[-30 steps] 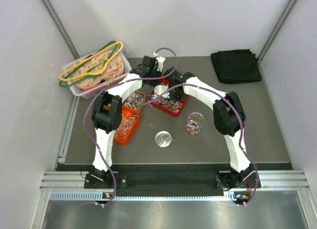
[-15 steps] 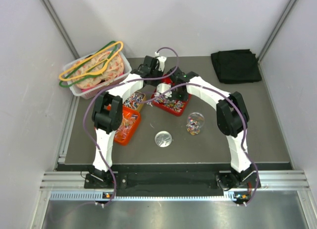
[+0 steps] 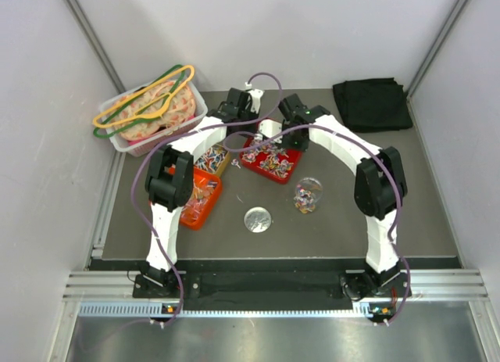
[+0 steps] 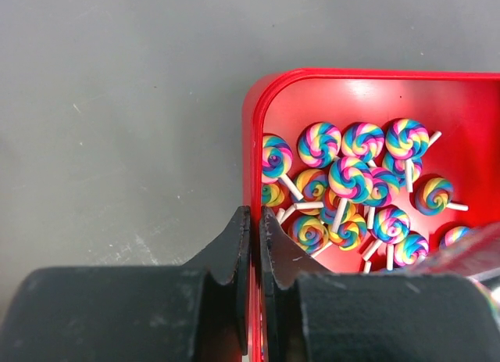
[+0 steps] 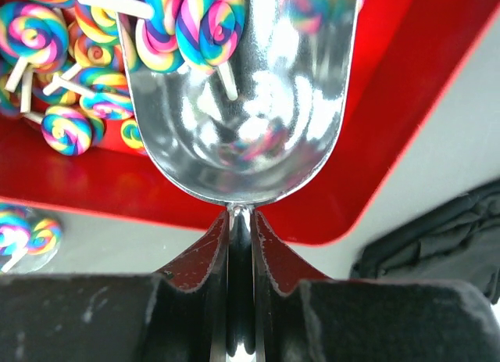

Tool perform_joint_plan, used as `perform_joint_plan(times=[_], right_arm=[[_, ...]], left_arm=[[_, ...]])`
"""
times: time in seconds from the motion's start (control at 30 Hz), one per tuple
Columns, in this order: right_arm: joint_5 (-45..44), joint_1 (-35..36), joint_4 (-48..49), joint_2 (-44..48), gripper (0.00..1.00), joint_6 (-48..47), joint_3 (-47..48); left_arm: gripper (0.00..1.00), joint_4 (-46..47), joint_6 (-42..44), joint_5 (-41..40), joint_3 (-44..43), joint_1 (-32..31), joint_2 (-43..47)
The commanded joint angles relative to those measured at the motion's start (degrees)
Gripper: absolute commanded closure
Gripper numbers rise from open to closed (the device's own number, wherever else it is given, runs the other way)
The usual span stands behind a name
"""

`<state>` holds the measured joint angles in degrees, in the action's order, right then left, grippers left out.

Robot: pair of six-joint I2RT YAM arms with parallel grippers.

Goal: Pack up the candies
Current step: Scoop the fake candies from the storage box, then place the fake candies in the packing bottle.

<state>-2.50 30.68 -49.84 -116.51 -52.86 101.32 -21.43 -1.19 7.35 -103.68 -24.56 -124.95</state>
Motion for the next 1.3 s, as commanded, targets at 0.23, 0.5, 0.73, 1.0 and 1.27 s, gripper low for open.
perform_joint_plan(times=[0.23, 0.5, 0.73, 1.0, 1.27], right_arm=[[0.8, -2.5, -3.2, 8.3, 1.0, -2.1, -4.4], [1.3, -4.1, -1.3, 15.2, 1.0, -3.2, -12.8], [1.4, -5.9, -1.7, 22.3, 1.0, -3.4, -16.6], [2.3, -8.0, -4.8, 31.2, 1.0, -5.8, -21.6], [3.4, -8.0, -9.6, 42.5, 1.0, -7.9, -31.4]], left_arm=[[1.0, 4.6, -1.1, 0.6, -0.5, 0.8, 5.7], [1.0, 4.7, -1.0, 0.3, -0.2, 1.0, 5.4], [1.0, 4.7, -0.9, -0.1, -0.2, 1.4, 4.4], [1.0, 4.6, -0.7, -0.4, 0.0, 2.0, 3.9], [1.0, 3.7, 0.0, -0.3, -0.3, 2.8, 3.4]])
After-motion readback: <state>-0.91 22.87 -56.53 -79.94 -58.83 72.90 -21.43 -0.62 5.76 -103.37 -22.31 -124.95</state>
